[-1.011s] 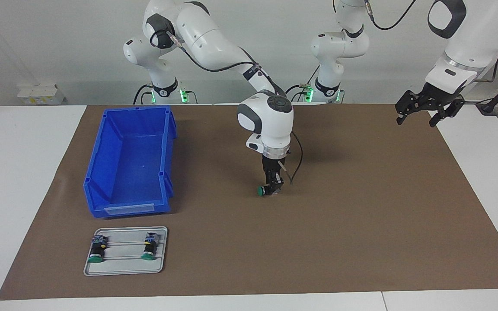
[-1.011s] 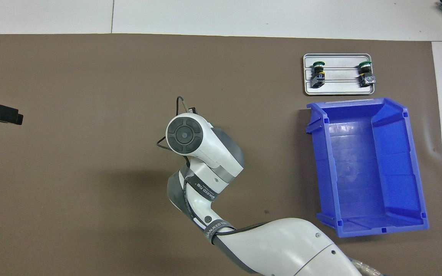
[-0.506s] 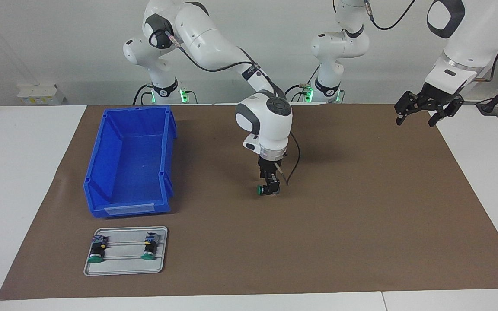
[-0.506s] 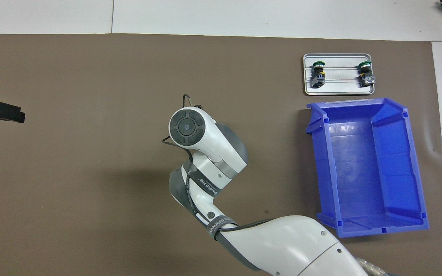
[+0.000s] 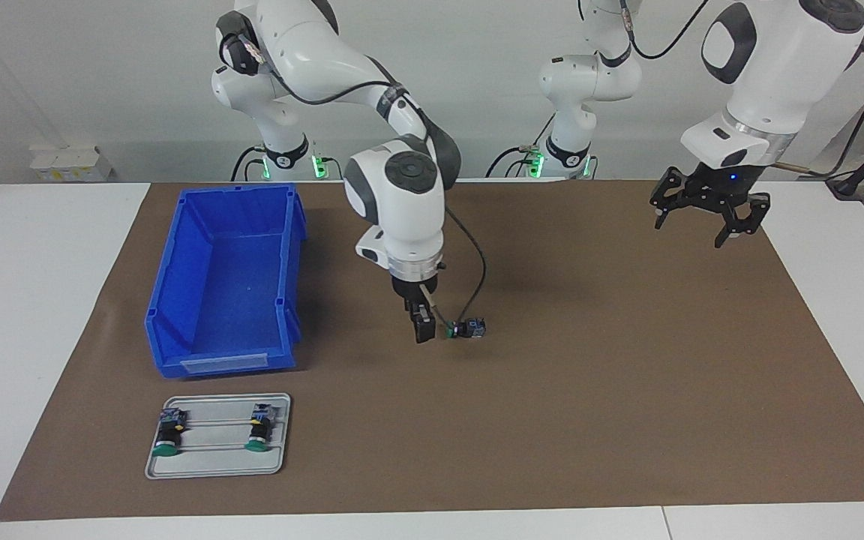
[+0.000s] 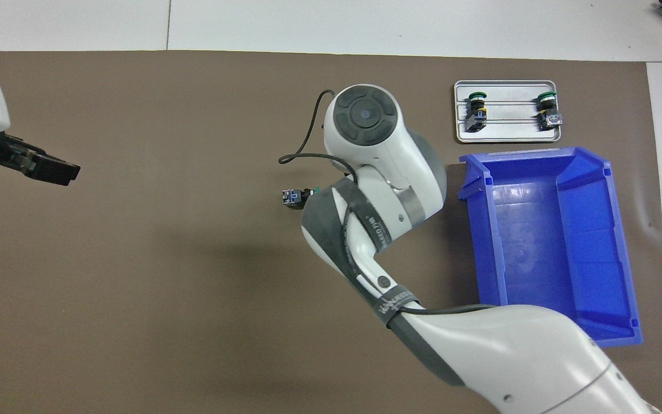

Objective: Place and press button with both arms

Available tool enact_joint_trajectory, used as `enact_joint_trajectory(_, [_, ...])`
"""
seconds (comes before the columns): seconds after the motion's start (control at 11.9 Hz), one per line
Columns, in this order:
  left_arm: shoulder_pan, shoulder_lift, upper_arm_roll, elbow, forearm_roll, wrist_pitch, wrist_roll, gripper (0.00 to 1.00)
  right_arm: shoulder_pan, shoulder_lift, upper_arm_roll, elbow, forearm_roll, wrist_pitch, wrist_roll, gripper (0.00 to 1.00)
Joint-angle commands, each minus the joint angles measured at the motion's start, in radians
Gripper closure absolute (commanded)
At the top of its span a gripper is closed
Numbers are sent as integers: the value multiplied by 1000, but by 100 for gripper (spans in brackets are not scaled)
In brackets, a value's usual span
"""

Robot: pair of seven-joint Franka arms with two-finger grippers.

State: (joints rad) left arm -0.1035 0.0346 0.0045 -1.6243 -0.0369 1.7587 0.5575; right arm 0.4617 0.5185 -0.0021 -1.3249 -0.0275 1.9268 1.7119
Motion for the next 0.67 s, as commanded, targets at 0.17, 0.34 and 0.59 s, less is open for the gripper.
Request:
enact_joint_trajectory(0.17, [-59, 2, 12, -74, -93, 83, 421, 1, -146, -130, 24, -20, 73, -172, -456, 22])
enact_joint_trajectory(0.34, [-102, 10, 12, -117, -94, 137, 481, 1, -210, -166, 24, -22, 84, -227, -671, 22])
enact_joint_trajectory(0.59, [-207, 30, 14, -225, -94, 310, 492, 0, -320, -239, 24, -31, 106, -339, -1037, 22])
